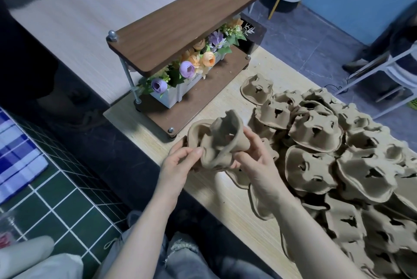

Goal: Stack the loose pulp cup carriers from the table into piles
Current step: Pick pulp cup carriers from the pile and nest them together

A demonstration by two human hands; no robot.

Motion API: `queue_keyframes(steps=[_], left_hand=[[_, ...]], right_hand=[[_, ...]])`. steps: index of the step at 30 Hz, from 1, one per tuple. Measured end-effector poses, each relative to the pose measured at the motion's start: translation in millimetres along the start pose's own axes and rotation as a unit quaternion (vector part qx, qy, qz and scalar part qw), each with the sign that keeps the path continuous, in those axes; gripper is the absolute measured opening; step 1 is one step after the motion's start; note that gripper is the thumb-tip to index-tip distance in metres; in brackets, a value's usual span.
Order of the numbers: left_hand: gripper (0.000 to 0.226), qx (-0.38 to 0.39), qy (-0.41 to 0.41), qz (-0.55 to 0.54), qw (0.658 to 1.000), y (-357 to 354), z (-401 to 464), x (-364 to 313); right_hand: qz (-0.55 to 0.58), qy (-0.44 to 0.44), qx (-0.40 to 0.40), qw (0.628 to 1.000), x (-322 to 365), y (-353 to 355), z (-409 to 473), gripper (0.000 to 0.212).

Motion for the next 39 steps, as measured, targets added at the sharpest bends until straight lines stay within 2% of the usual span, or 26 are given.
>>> queue_keyframes(steps=[3, 7, 9, 15, 17, 20, 24, 29, 34, 39], left_hand=[[0.042, -0.006, -0.002, -0.030, 1.000, -1, 1, 1], [0.024, -0.002, 0.009, -0.046, 0.999, -3, 2, 0], [0.025, 0.000, 0.014, -0.053, 0.998, -2, 2, 0], [0.019, -0.054, 0.047, -0.117, 0.991, 2, -1, 2], [0.018, -0.066, 0.052, -0.138, 0.987, -1, -3, 2], [0.018, -0.065, 0.042, -0.123, 0.989, -6, -6, 1], [0.025, -0.053, 0.034, -0.094, 0.994, -8, -8, 0], [0.026, -0.028, 0.019, -0.056, 0.998, -4, -6, 1], [0.034, -0.033, 0.020, -0.049, 0.998, 0, -6, -3], [0.054, -0.016, 0.036, -0.069, 0.997, 2, -8, -8]], right_hand=[[-0.023, -0.001, 0.012, 1.000, -4, 4, -3, 0.064], [-0.043, -0.002, 0.040, 0.998, -3, -1, -7, 0.066], [-0.077, -0.002, 0.027, 0.997, 0, -1, -7, 0.066], [-0.064, -0.010, -0.076, 0.995, 19, 12, -3, 0.018], [-0.075, -0.015, -0.078, 0.994, 23, 10, -5, 0.030], [-0.126, -0.048, -0.056, 0.989, 15, -2, -9, 0.045], [-0.149, -0.046, -0.097, 0.983, 0, -12, -7, 0.022], [-0.084, -0.045, -0.148, 0.984, 6, -9, 0, 0.011], [-0.194, 0.028, -0.096, 0.976, 48, 15, 15, 0.020], [-0.290, 0.004, 0.073, 0.954, 80, 23, 39, 0.022]])
Point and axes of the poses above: each hand's wrist, its own z-axis towards the middle knuckle, its own y-axis out of the back of the hand, x = y × z, the point moved 3 cm from there along z, towards the middle knuckle, and after that the axes turned 2 degrees about -z, right-handed, at the moved point
